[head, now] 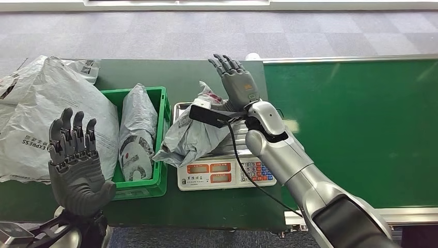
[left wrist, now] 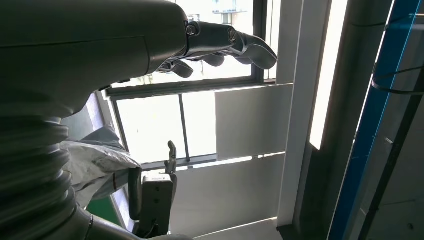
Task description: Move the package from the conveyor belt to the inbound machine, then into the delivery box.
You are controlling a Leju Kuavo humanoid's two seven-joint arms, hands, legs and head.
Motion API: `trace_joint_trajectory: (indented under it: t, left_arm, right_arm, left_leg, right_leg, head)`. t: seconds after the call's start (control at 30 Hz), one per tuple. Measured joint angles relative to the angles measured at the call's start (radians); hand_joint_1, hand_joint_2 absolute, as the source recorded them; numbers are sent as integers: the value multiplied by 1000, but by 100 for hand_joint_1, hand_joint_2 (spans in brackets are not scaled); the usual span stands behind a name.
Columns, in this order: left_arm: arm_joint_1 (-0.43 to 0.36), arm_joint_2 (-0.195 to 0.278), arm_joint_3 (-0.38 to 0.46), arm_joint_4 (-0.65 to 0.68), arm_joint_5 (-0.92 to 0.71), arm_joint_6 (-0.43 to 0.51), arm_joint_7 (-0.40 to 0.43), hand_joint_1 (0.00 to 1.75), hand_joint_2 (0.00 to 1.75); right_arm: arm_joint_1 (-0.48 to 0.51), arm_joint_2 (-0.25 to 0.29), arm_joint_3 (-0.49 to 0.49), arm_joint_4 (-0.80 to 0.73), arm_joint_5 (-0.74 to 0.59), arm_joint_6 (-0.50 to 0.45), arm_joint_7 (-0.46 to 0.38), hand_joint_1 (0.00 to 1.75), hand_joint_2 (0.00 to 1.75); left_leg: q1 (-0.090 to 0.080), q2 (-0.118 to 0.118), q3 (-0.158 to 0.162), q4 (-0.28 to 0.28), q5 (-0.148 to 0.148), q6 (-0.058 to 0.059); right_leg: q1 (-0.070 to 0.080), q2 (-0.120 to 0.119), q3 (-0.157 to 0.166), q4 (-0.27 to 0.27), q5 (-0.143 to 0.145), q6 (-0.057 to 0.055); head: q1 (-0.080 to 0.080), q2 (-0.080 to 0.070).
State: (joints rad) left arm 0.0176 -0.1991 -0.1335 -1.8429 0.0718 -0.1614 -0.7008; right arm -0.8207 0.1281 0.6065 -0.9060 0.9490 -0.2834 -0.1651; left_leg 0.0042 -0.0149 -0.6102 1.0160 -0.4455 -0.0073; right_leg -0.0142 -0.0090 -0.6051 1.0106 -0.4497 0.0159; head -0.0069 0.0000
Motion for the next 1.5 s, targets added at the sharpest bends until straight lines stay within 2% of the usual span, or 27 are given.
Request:
trace_joint_trajectory:
  t: [0.1,0.23,0.3,0.4,0.47,0.57,0.63,1.13,1.17,1.23,1.3,1.37,1.43,1.5]
  left_arm:
    - [0,0,0,0,1,0,0,0,175]
    - [0,4,0,0,4,0,0,0,175]
    - [0,7,0,0,4,0,0,0,175]
    - [-2,8,0,2,4,0,0,0,175]
    - [-5,8,0,3,4,0,0,0,175]
    - [-9,8,0,3,4,0,0,0,175]
    - [-13,8,0,2,3,0,0,0,175]
    - [-16,8,0,-14,-6,0,0,0,175]
    - [-14,8,0,-18,-9,0,0,0,175]
    - [-10,8,1,-24,-29,0,0,0,175]
    - [0,8,5,-26,-83,0,0,0,175]
    - [14,10,9,-21,-151,0,6,0,175]
    - [21,11,11,-5,-207,0,21,0,175]
    - [18,13,10,24,-254,0,38,0,175]
  right_arm:
    - [-1,0,-1,0,-57,48,-22,0,0]
    - [-5,0,-28,-2,-329,263,-71,0,0]
    - [-5,3,-65,-1,-566,438,-70,0,0]
    - [-6,14,-158,14,-1000,728,-49,0,0]
    - [-9,20,-214,30,-1193,837,-37,0,0]
    - [-21,23,-245,46,-1337,868,-18,0,0]
    - [-30,24,-246,52,-1374,862,-10,0,0]
    - [-44,28,-243,67,-1430,853,-9,0,0]
    - [-46,28,-240,67,-1433,845,-15,0,0]
    - [-49,29,-230,64,-1386,772,-68,0,87]
    - [-46,28,-214,30,-1205,552,-191,0,175]
    - [-33,25,-198,-59,-938,208,-299,0,175]
    - [-4,21,-188,-191,-665,-123,-347,0,175]
    - [48,28,-195,-345,-409,-330,-412,0,175]
  left_leg:
    - [0,0,0,0,0,0]
    - [0,0,0,0,0,0]
    - [0,0,0,0,0,0]
    - [0,0,0,0,0,0]
    - [0,-1,1,0,0,0]
    - [0,-1,1,0,0,0]
    - [0,0,1,0,0,0]
    - [0,0,1,0,0,0]
    - [0,0,1,0,0,0]
    - [0,0,1,0,0,0]
    - [0,0,1,0,0,0]
    - [0,0,1,1,0,0]
    - [0,0,1,1,0,0]
    - [0,0,1,0,-1,0]
  right_leg:
    - [0,0,0,0,0,0]
    - [0,0,0,0,0,0]
    - [0,0,0,0,0,0]
    - [0,0,1,0,0,0]
    - [0,-1,1,0,0,0]
    - [0,0,1,0,0,0]
    - [0,0,1,0,0,0]
    - [0,0,1,0,0,0]
    - [0,0,1,0,0,0]
    - [0,0,1,0,0,0]
    - [0,0,1,0,0,0]
    - [0,0,1,0,0,0]
    - [0,0,1,0,0,0]
    - [0,0,1,0,0,0]
  head:
    - [0,0]
    - [0,0]
    - [0,0]
    - [0,0]
    - [0,0]
    - [0,0]
    - [0,0]
    - [0,0]
    - [0,0]
    - [0,0]
    - [0,0]
    - [0,0]
    - [0,0]
    - [0,0]
